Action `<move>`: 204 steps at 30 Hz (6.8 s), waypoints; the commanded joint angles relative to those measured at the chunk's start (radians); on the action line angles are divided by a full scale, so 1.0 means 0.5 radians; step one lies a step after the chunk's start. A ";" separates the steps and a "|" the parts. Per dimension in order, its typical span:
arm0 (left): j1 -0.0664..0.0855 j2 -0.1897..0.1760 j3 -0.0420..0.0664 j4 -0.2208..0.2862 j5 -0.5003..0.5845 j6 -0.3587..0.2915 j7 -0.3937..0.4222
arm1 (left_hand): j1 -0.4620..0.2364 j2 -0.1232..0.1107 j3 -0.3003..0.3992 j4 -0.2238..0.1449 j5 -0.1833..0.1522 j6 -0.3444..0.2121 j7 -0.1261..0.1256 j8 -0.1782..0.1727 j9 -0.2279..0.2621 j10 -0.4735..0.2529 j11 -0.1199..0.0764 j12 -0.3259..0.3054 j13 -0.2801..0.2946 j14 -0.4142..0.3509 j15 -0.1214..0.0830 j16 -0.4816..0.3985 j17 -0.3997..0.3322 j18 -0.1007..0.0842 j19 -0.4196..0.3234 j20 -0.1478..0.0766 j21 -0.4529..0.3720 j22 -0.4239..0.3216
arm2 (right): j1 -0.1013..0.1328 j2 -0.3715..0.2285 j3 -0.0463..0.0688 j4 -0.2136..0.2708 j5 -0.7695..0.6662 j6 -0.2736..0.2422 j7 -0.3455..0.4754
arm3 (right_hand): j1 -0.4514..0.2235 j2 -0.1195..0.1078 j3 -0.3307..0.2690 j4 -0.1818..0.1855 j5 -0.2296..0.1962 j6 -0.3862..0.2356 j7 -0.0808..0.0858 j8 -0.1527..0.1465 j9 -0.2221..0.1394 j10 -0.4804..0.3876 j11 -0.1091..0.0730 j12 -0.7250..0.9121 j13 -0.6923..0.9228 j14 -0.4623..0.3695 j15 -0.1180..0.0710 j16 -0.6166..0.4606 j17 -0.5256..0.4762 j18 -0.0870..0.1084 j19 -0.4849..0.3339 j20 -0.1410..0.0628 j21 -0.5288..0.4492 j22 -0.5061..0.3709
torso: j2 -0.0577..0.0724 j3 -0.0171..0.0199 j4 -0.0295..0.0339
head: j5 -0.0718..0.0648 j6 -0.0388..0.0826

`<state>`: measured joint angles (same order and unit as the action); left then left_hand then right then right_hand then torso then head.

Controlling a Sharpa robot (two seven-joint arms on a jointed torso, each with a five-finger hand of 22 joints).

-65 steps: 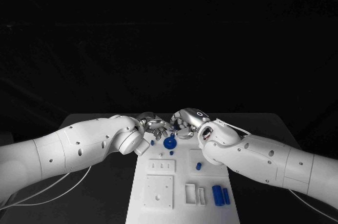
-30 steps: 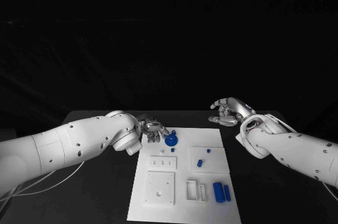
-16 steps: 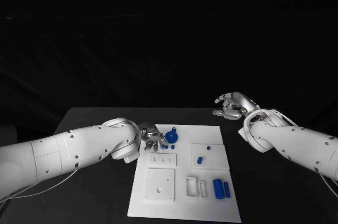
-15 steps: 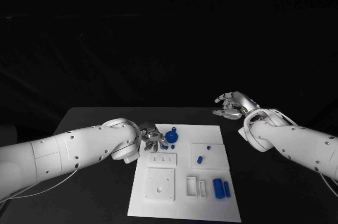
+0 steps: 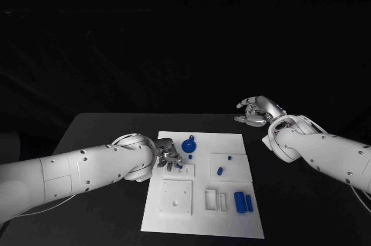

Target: Assemble the parts on the task board

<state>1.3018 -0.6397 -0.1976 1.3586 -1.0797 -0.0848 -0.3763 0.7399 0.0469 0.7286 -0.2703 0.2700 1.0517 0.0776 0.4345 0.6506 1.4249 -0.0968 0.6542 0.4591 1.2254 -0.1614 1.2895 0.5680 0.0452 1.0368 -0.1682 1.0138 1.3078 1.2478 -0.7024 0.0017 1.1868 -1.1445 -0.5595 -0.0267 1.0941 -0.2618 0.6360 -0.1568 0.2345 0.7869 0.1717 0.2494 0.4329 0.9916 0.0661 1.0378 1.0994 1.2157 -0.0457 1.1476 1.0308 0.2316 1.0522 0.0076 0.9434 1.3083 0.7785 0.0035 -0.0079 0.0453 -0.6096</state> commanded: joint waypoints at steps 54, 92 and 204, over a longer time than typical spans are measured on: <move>-0.083 0.044 -0.007 -0.037 -0.208 -0.122 0.004 | 0.048 -0.029 0.028 0.006 0.040 0.307 -0.145 -0.012 0.049 0.021 -0.004 0.034 -0.001 0.089 -0.073 0.043 -0.025 0.040 0.019 -0.214 0.022 0.030 | 0.001 0.031 0.002 -0.009 -0.025 0.040 0.006 | -0.024 0.038 -0.040 0.020 0.054 -0.002 0.012 0.018 0.001 -0.019 -0.005 0.041 -0.038 -0.006 -0.003 0.004 -0.010 0.060 0.013 0.008 -0.010 0.035 | -0.002 0.0019 -0.002 | 0.010 -0.032; -0.103 0.047 -0.012 -0.046 -0.183 -0.075 0.005 | 0.055 -0.050 0.024 0.021 0.000 0.303 -0.143 -0.032 0.070 0.010 -0.002 0.039 -0.005 0.077 -0.074 0.049 -0.043 0.041 0.011 -0.212 0.023 0.030 | 0.001 0.044 0.002 -0.016 -0.025 0.050 0.005 | -0.020 0.044 -0.038 0.016 0.055 0.000 0.010 0.019 0.000 -0.019 -0.007 0.048 -0.047 -0.005 -0.004 0.006 -0.011 0.060 0.015 0.006 -0.011 0.035 | -0.002 0.0030 0.000 | 0.014 -0.035; -0.101 -0.005 0.119 -0.043 -0.109 0.065 -0.038 | -0.248 -0.473 -0.349 0.303 -0.442 0.282 -0.148 -0.125 0.238 -0.045 -0.011 0.131 -0.006 0.011 -0.088 0.183 -0.133 0.079 -0.052 -0.214 0.049 0.023 | -0.006 0.064 0.002 -0.048 -0.024 0.080 0.011 | -0.015 0.058 -0.015 0.000 0.137 -0.005 0.013 0.016 -0.006 -0.029 -0.005 0.077 -0.083 -0.007 -0.002 0.012 -0.019 0.060 0.019 0.006 -0.015 0.037 | -0.001 0.0000 -0.004 | -0.003 -0.025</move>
<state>1.2503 -0.6393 -0.1404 1.3331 -1.1624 -0.0696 -0.3977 0.6040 -0.1905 0.5586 -0.1196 0.0511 1.1981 0.0054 0.3747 0.7687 1.4056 -0.1035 0.7231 0.4567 1.2358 -0.2045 1.3825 0.5020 0.0702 1.0198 -0.1629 1.0397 1.3077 1.2452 -0.6700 0.0020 1.1628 -1.1487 -0.5313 -0.0284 1.0912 -0.2352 0.6280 -0.1545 0.2993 0.7876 0.1709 0.2546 0.4313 0.9846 0.0661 1.0710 1.0593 1.2158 -0.0458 1.1479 1.0231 0.2318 1.0558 0.0115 0.9398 1.3083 0.7776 0.0035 -0.0101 0.0454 -0.6240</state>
